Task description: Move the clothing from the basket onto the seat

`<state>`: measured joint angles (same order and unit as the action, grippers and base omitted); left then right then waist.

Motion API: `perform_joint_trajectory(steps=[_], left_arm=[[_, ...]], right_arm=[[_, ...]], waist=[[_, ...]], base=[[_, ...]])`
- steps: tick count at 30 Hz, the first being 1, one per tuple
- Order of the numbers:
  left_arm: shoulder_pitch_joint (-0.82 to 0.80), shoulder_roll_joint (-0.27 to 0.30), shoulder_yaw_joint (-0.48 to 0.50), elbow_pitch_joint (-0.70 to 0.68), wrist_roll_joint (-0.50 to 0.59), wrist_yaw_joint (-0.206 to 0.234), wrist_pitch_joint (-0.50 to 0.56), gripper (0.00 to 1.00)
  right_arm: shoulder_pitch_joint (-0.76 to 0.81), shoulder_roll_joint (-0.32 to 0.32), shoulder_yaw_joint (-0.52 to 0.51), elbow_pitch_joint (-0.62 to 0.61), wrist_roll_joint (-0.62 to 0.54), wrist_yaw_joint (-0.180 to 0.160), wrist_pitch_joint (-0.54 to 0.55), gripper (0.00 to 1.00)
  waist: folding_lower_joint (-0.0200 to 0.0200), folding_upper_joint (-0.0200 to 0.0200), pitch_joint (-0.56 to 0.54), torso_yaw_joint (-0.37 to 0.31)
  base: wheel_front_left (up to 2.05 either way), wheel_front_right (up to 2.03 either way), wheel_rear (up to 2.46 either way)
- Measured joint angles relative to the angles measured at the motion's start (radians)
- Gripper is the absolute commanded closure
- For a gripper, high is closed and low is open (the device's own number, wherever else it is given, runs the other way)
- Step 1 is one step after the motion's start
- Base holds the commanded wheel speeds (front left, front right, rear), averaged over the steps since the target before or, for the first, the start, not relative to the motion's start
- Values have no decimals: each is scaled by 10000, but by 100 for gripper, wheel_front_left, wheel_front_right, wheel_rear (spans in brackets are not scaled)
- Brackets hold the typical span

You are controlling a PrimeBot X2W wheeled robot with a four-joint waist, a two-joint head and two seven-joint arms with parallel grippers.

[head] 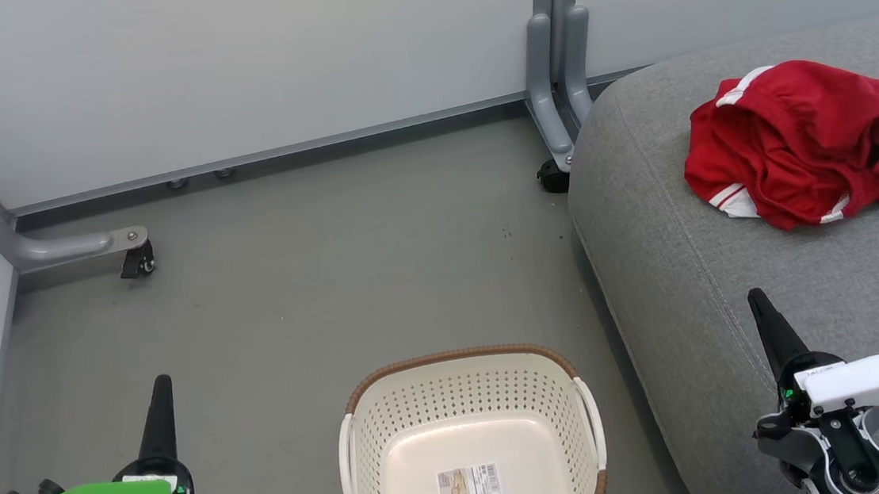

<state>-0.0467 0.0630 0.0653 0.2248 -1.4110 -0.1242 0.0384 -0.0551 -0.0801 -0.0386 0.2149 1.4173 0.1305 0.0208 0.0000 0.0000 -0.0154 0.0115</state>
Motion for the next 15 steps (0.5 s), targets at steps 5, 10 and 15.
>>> perform_joint_trajectory(steps=[5,10,15], left_arm=[[-86,0,38,35,-374,-2,107,100],[-170,0,90,67,-779,-4,222,100],[-264,-2,144,90,-1101,-25,313,100]], right_arm=[[-114,4,-67,50,401,0,115,100],[-147,8,-127,92,786,0,222,100],[-235,12,-182,136,1152,0,320,100]], waist=[[0,0,30,-19],[0,0,61,-37],[0,0,91,-56]], base=[[0,0,0],[0,0,0],[0,0,0]])
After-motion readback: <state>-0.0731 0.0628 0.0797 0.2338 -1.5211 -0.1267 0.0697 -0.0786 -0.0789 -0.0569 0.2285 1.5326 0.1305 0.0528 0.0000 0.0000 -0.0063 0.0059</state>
